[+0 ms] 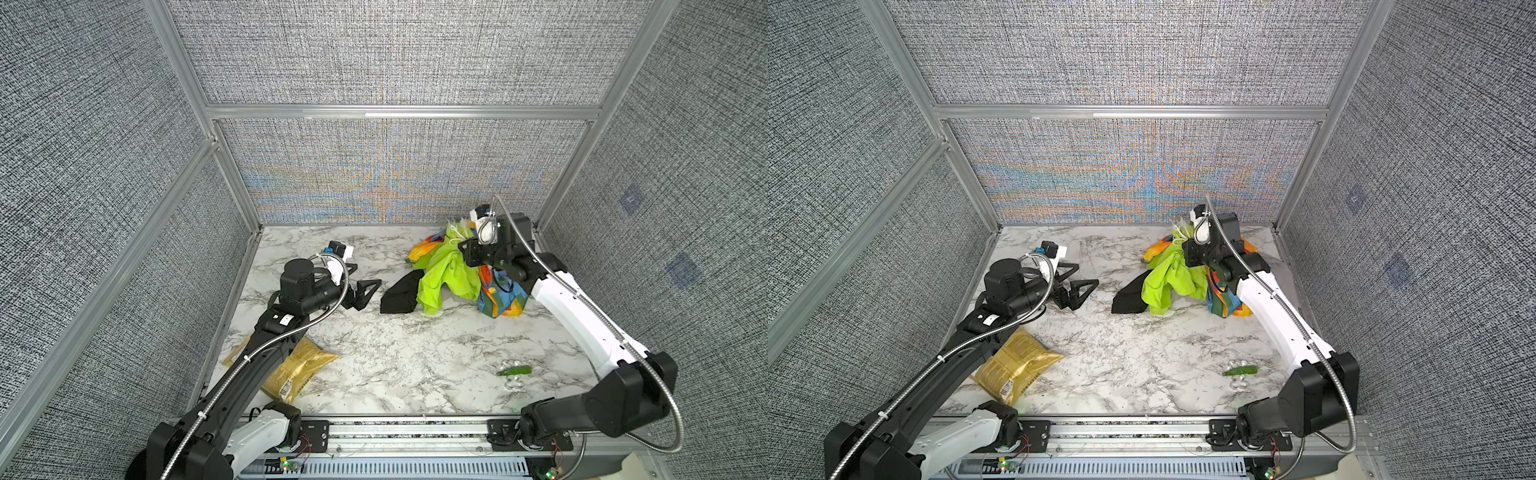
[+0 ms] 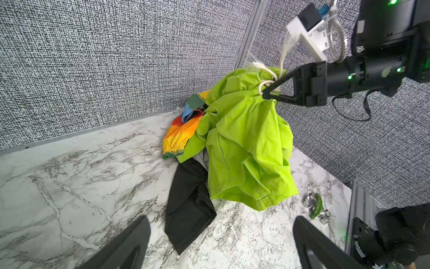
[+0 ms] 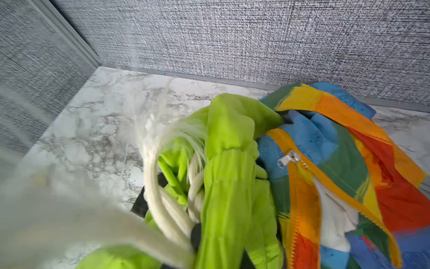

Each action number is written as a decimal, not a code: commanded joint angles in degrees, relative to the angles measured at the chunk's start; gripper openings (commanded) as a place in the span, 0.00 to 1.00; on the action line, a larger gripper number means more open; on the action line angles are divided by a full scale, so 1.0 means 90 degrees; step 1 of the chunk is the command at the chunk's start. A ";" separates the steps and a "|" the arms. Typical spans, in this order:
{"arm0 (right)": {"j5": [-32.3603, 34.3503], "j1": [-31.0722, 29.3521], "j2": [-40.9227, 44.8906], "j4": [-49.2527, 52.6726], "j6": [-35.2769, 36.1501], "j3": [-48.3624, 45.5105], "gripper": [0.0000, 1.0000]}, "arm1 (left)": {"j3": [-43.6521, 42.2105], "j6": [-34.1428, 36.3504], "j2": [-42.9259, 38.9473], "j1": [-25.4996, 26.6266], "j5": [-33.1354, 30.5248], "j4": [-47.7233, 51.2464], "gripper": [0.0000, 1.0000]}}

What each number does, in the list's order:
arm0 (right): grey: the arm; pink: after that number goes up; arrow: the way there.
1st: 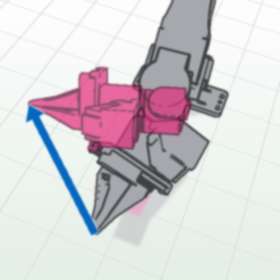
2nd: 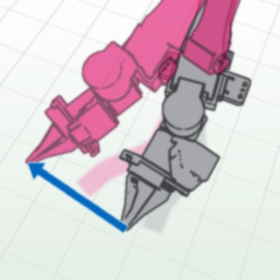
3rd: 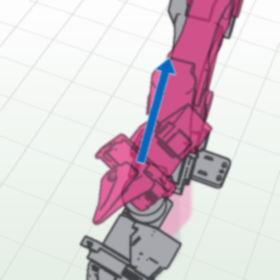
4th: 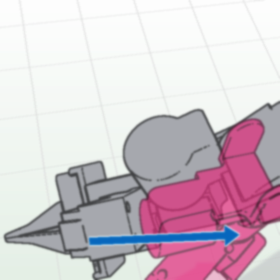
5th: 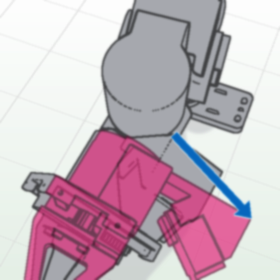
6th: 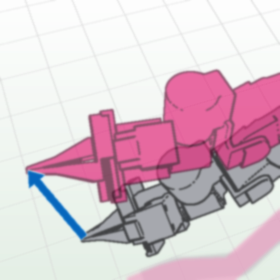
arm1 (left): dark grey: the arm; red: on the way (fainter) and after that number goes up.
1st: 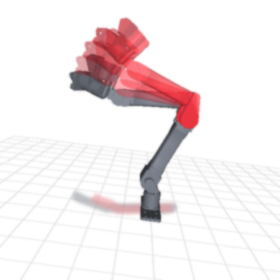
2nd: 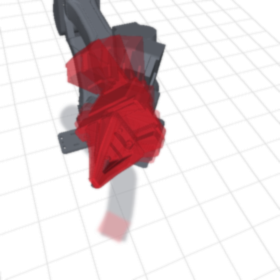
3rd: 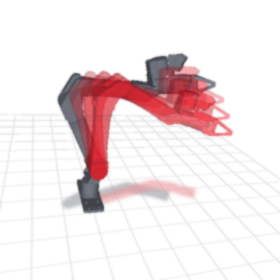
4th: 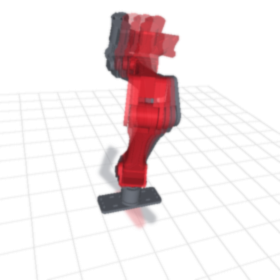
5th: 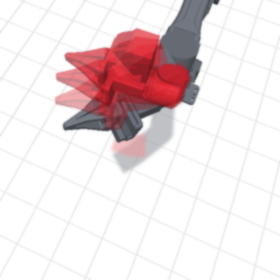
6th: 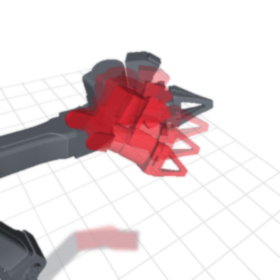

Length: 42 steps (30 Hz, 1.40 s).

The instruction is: Pick out a specific cloth from the pile

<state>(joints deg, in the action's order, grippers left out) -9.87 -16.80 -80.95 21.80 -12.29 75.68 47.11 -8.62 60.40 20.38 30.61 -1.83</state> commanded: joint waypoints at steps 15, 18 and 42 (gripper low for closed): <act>-0.1219 0.0665 0.0733 -0.1373 -0.0987 -0.0225 0.04 | -0.0030 -0.0095 0.0009 0.0075 -0.0205 -0.0257 0.98; -0.1069 0.0665 0.0676 -0.1340 -0.0859 -0.0263 0.04 | 0.0029 -0.0094 0.0147 0.0289 -0.0380 -0.0139 0.96; 0.1580 -0.1046 -0.3034 -0.1156 -0.0305 -0.0286 0.06 | 0.0009 0.0023 0.0117 0.0354 -0.0865 -0.0094 0.98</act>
<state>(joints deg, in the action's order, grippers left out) -1.87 -26.30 -105.95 10.46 -15.84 72.07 47.09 -8.78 61.06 23.59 22.72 -1.56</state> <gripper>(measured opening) 0.170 0.985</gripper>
